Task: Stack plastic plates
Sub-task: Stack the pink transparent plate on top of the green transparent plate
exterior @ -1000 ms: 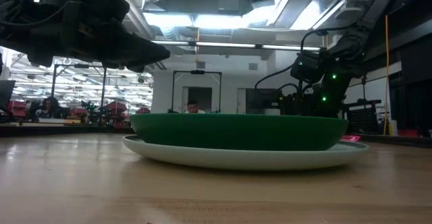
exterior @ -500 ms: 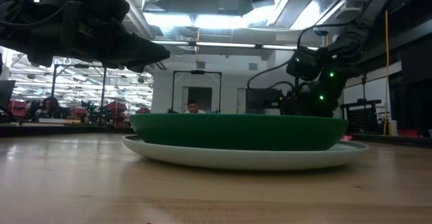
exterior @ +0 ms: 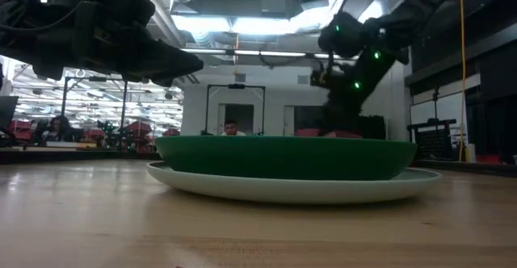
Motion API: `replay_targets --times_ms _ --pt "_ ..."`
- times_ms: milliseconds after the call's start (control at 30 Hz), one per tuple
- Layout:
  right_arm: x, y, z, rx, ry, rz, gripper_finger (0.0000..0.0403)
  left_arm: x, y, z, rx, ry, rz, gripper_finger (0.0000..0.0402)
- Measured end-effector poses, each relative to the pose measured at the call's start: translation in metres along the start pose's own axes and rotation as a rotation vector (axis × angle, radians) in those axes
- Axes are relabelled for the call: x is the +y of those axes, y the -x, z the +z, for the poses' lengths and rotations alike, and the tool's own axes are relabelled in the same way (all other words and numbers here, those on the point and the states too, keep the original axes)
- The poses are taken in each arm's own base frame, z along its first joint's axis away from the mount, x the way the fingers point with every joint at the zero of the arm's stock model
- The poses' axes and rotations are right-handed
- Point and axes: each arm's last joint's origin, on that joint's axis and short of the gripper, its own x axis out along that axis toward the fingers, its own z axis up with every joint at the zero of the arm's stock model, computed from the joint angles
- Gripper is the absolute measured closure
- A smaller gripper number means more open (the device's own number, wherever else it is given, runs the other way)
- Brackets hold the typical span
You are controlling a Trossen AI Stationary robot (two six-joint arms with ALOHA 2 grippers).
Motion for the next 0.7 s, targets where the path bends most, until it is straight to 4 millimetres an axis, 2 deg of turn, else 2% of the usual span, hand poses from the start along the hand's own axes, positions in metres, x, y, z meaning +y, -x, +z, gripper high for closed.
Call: replay_targets --times_ms 300,467,700 --pt "0.046 0.032 0.030 -0.150 0.226 0.101 0.0402 0.000 0.000 0.000 0.000 0.000 -0.001 0.0317" --pt "0.070 0.048 0.032 -0.209 0.367 0.163 0.0402 0.000 0.000 0.000 0.000 0.000 -0.001 0.0317" --pt "0.097 0.066 0.028 -0.263 0.438 0.312 0.0402 0.000 0.000 0.000 0.000 0.000 -0.001 0.0317"
